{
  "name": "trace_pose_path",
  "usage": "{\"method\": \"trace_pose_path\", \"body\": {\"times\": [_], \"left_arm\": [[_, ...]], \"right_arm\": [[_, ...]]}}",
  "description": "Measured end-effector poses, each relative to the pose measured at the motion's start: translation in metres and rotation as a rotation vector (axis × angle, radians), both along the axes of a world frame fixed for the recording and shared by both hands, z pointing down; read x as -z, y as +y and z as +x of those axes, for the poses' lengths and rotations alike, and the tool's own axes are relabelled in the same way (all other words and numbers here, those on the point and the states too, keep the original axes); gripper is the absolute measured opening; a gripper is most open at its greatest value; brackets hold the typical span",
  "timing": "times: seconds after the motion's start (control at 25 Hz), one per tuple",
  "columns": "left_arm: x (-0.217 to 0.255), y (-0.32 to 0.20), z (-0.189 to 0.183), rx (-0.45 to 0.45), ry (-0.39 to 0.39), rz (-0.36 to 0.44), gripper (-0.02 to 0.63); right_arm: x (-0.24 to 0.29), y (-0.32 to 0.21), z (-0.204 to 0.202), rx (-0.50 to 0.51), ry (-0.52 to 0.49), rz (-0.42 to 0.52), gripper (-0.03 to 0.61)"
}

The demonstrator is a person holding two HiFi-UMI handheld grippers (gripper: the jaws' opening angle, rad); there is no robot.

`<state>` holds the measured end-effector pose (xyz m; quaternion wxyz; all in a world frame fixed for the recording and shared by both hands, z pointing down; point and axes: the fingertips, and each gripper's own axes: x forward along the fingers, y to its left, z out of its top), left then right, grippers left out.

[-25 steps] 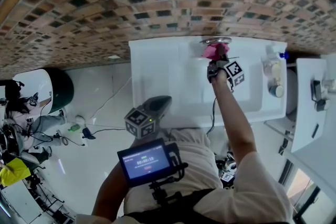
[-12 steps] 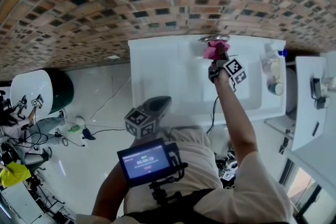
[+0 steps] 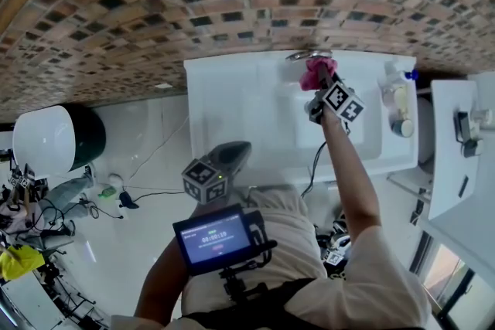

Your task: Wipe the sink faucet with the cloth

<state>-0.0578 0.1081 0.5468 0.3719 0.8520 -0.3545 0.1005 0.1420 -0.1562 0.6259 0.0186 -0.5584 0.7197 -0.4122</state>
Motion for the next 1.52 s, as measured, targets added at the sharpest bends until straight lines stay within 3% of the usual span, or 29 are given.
{"method": "trace_pose_path", "body": {"times": [0.2, 0.36, 0.52, 0.68, 0.76, 0.92, 1.08, 1.2, 1.28, 1.4, 1.52], "left_arm": [[-0.004, -0.002, 0.007, -0.019, 0.010, 0.006, 0.002], [-0.003, -0.004, 0.013, -0.037, 0.014, 0.005, 0.002], [-0.007, -0.006, 0.012, -0.045, 0.014, -0.002, 0.002], [-0.009, -0.007, 0.016, -0.048, 0.024, -0.008, 0.002], [-0.009, -0.008, 0.015, -0.044, 0.024, -0.012, 0.002], [-0.006, -0.009, 0.010, -0.028, 0.023, -0.010, 0.002], [-0.008, -0.009, -0.001, -0.002, 0.020, -0.010, 0.002], [-0.008, -0.010, -0.004, 0.008, 0.023, -0.012, 0.002], [-0.008, -0.011, -0.006, 0.014, 0.022, -0.013, 0.002], [-0.011, -0.014, -0.011, 0.024, 0.022, -0.016, 0.002], [-0.014, -0.017, -0.011, 0.023, 0.024, -0.019, 0.002]], "right_arm": [[0.027, 0.003, -0.002, 0.164, 0.483, 0.105, 0.067], [0.061, 0.011, -0.013, 0.282, 0.777, 0.254, 0.067], [0.084, 0.022, -0.044, 0.403, 0.957, 0.401, 0.067], [0.090, 0.038, -0.094, 0.550, 1.008, 0.489, 0.067], [0.084, 0.042, -0.120, 0.586, 0.980, 0.497, 0.067], [0.057, 0.039, -0.148, 0.548, 0.904, 0.457, 0.067], [0.000, 0.039, -0.166, 0.613, 0.837, 0.282, 0.067], [-0.025, 0.048, -0.165, 0.589, 0.640, 0.135, 0.067], [-0.025, 0.055, -0.149, 0.443, 0.460, 0.068, 0.067], [-0.020, 0.064, -0.106, 0.127, 0.270, 0.029, 0.069], [-0.037, 0.067, -0.081, -0.068, 0.028, -0.069, 0.069]]}}
